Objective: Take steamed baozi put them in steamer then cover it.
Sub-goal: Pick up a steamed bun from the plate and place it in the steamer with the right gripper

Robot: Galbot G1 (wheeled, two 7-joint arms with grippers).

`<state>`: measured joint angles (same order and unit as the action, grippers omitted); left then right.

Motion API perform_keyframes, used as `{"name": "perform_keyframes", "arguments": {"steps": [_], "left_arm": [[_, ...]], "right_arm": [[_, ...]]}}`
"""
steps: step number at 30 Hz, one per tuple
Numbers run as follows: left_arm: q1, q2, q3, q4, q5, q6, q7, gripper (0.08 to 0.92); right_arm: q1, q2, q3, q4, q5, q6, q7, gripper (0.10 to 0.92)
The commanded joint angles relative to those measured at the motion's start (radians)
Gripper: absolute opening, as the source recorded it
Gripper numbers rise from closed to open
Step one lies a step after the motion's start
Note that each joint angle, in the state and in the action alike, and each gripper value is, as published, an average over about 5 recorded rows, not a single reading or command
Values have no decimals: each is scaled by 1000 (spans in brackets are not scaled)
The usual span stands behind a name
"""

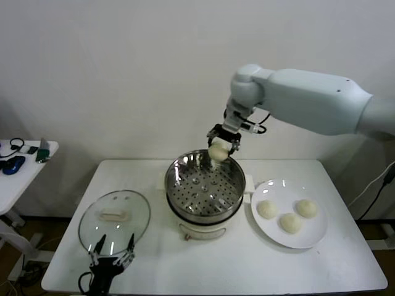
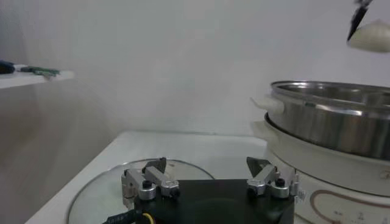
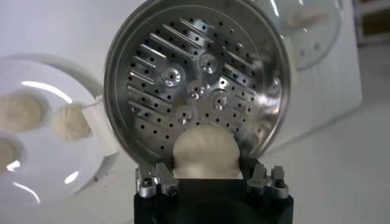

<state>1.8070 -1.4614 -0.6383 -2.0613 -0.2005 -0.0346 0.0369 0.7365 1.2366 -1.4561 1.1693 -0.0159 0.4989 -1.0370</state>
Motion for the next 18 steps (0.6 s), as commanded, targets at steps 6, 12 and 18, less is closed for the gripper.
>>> {"name": "perform_keyframes", "arguments": {"steps": [6,12,18], "left_arm": [[8,5,1,-9,0,-5,-1,823],[6,6,2,-8,0,-5,-2,823],[3,5,3,-6,-2,-4,-2,823]], "right_arm": [[-209,122,24,-177,-275,118,97,696],[-296,173,113,-320,-384,156,159,696],[-317,201,121,-376,-355,171,154,701]]}}
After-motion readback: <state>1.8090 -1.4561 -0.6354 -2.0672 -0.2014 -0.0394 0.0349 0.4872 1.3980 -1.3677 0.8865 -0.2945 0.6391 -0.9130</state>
